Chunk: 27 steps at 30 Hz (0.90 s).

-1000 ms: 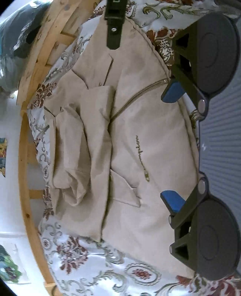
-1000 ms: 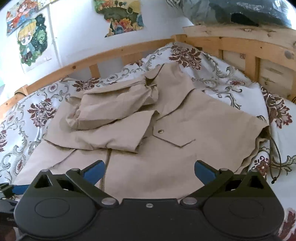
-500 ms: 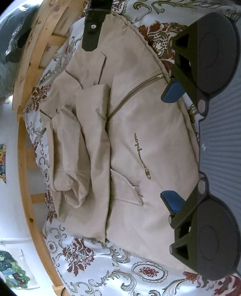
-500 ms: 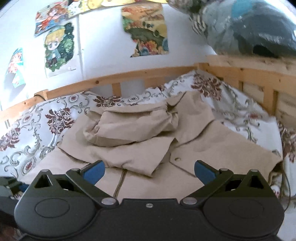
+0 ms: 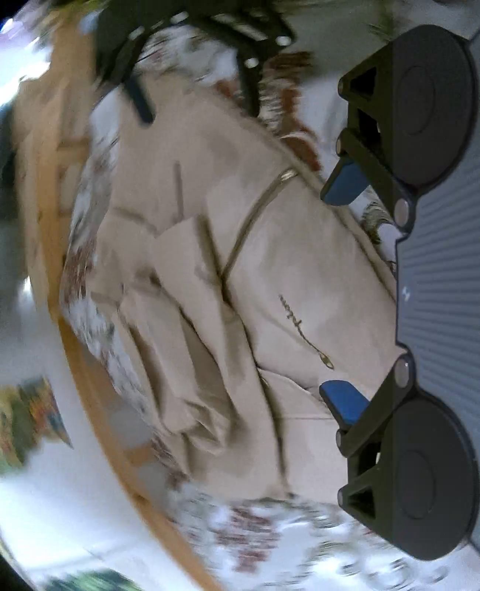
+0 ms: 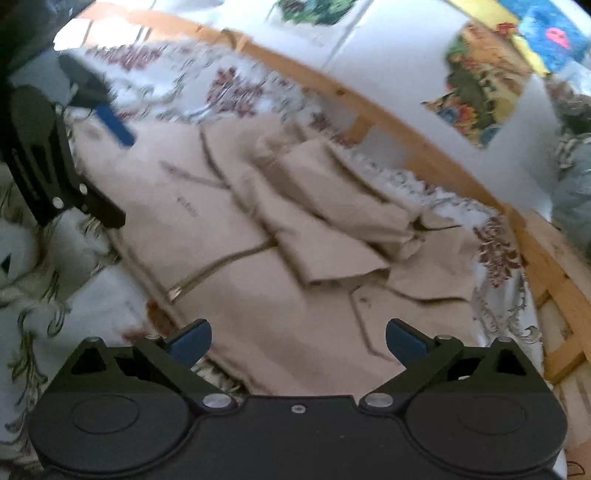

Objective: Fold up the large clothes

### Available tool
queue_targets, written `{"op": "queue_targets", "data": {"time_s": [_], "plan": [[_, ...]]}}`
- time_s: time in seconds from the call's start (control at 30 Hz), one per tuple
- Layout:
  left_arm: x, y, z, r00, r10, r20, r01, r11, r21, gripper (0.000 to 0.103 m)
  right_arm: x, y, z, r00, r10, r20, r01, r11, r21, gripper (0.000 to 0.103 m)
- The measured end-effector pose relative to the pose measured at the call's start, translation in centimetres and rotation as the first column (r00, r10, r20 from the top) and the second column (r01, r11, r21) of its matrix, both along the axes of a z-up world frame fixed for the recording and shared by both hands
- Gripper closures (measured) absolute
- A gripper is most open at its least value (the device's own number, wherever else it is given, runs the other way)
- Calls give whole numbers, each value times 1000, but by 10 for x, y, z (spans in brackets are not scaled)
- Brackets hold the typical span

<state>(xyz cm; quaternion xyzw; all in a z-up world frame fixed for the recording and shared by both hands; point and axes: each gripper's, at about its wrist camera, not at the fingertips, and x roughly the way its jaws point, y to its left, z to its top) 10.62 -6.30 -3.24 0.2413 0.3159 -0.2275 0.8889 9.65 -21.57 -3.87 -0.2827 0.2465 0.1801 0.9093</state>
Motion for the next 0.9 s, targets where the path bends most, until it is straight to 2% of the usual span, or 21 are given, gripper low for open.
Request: {"op": "queue_targets", "data": {"time_s": [0.1,0.23,0.37,0.57,0.9], "plan": [[-5,-8,-10,999,-46,21,44,997,69,1,5,10,-10,997,44,-69,-47,998,-34,4],[2,-9,-14,1000,-13,-26,14,999,40,1,12,23,-29,987,51,-155,-67,992,-104,5],[13,-5,-12,998,32,-61,-32,999,7,1,12,25,-34,989,29,-144,-43,994,-99,3],[9,-9,-10,999,43,-20,-43,998,34,1,13,26,-37,988,32,-152,-43,996,-72,5],[6,-11,-11,999,45,-25,-44,998,35,1,15,25,-35,984,43,-171,-50,998,-37,10]]}}
